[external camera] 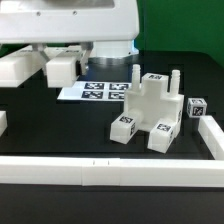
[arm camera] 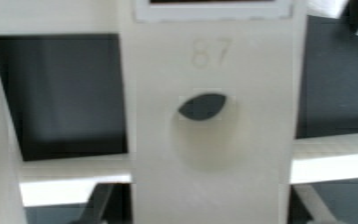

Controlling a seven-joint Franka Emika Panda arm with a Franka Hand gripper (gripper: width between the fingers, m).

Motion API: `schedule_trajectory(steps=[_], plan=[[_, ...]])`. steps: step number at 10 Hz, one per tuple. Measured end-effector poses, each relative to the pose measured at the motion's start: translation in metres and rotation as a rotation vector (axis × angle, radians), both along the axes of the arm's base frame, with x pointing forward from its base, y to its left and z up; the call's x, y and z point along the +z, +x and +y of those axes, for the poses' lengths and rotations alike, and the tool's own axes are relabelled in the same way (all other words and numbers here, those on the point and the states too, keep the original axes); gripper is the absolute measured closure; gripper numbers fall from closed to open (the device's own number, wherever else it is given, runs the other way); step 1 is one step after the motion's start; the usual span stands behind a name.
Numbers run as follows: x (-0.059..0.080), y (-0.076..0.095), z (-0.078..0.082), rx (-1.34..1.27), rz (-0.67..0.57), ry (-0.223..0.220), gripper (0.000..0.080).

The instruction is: Assemble chair

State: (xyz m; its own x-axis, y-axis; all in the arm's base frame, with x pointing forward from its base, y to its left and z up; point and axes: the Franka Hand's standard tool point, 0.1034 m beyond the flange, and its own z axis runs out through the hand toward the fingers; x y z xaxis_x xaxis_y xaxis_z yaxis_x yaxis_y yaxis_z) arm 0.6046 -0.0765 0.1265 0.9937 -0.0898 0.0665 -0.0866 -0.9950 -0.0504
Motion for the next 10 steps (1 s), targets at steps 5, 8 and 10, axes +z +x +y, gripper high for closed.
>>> schedule_trajectory(steps=[5, 8, 10], plan=[[-0.016, -0.004, -0.009, -0.310, 0.028, 0.031, 0.0515], [-0.002, -0.016, -0.002, -0.386, 0.041, 0.059, 0.0515], [0.014, -0.025, 0.003, -0.386, 0.029, 0.076, 0.0515]])
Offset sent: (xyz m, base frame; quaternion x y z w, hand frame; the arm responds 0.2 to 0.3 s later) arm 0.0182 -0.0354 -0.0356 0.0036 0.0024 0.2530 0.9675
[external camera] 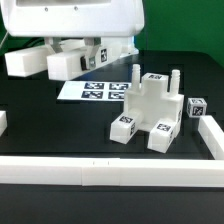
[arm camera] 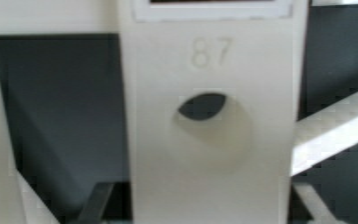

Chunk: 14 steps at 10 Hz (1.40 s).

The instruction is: Assemble chair

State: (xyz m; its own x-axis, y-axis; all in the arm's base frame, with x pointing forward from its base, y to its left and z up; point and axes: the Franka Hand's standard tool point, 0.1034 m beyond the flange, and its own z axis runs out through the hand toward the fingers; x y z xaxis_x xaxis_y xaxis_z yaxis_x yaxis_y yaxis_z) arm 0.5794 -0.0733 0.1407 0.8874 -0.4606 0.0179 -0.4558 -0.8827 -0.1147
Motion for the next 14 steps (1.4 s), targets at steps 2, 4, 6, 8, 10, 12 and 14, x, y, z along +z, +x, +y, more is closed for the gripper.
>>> schedule_trajectory(steps=[2, 4, 6, 8, 10, 12, 14], plan=[[0.014, -0.011, 0.018, -0.019, -0.005, 0.019, 0.0515], [0.014, -0.009, 0.057, -0.091, 0.015, 0.013, 0.0515], [0.008, 0.002, 0.093, -0.139, 0.030, 0.009, 0.0515], [0.006, 0.004, 0.098, -0.127, 0.030, 0.009, 0.0515], [0.003, 0.002, 0.095, -0.071, 0.040, -0.004, 0.0515], [0.002, -0.001, 0.095, 0.037, 0.067, -0.056, 0.0515], [-0.002, -0.006, 0.119, 0.097, 0.076, -0.077, 0.0515]])
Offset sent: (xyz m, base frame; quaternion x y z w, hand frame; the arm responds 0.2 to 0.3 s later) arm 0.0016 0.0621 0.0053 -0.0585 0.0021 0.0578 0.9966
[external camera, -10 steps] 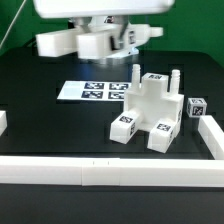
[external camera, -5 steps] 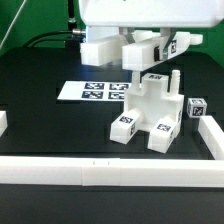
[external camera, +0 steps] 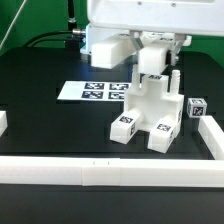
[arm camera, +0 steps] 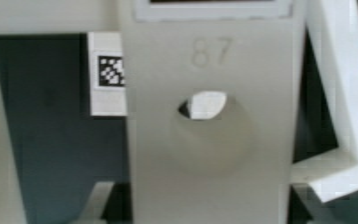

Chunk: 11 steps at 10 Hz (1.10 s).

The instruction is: Assemble chair

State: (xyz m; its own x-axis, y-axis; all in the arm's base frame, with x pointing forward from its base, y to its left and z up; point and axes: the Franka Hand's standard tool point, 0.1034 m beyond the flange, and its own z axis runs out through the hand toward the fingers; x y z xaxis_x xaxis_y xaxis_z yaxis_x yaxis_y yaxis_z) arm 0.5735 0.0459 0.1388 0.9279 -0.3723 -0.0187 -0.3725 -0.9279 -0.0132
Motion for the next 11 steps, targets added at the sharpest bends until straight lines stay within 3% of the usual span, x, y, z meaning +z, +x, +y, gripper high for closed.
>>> schedule_trajectory(steps=[4, 7, 11], plan=[[-0.006, 0.001, 0.002, -0.027, -0.024, 0.014, 0.0515], [-0.013, -0.010, 0.031, -0.053, -0.036, -0.010, 0.0515], [-0.016, -0.014, 0.033, -0.049, -0.030, -0.010, 0.0515]])
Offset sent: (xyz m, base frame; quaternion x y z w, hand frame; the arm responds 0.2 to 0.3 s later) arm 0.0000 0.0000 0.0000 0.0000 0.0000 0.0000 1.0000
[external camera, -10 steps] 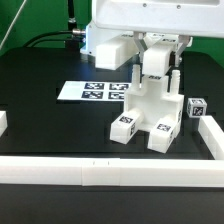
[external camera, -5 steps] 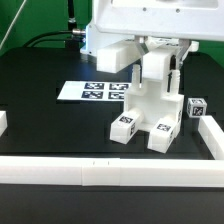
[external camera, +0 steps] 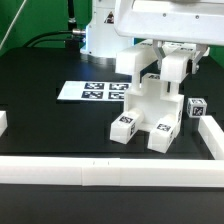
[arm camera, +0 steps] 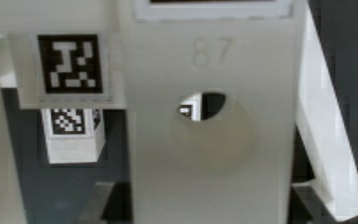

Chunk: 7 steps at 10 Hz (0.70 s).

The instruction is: Assemble chair

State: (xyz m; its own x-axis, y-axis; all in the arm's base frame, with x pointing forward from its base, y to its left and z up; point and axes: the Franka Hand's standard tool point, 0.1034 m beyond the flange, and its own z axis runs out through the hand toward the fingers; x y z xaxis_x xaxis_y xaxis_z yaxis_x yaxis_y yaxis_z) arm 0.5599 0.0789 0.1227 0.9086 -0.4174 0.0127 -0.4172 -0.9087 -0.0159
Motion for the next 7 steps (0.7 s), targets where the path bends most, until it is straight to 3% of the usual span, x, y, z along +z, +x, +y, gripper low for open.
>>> schedule_trajectory(steps=[7], plan=[[-0.001, -0.010, -0.004, 0.003, 0.005, 0.005, 0.0515]])
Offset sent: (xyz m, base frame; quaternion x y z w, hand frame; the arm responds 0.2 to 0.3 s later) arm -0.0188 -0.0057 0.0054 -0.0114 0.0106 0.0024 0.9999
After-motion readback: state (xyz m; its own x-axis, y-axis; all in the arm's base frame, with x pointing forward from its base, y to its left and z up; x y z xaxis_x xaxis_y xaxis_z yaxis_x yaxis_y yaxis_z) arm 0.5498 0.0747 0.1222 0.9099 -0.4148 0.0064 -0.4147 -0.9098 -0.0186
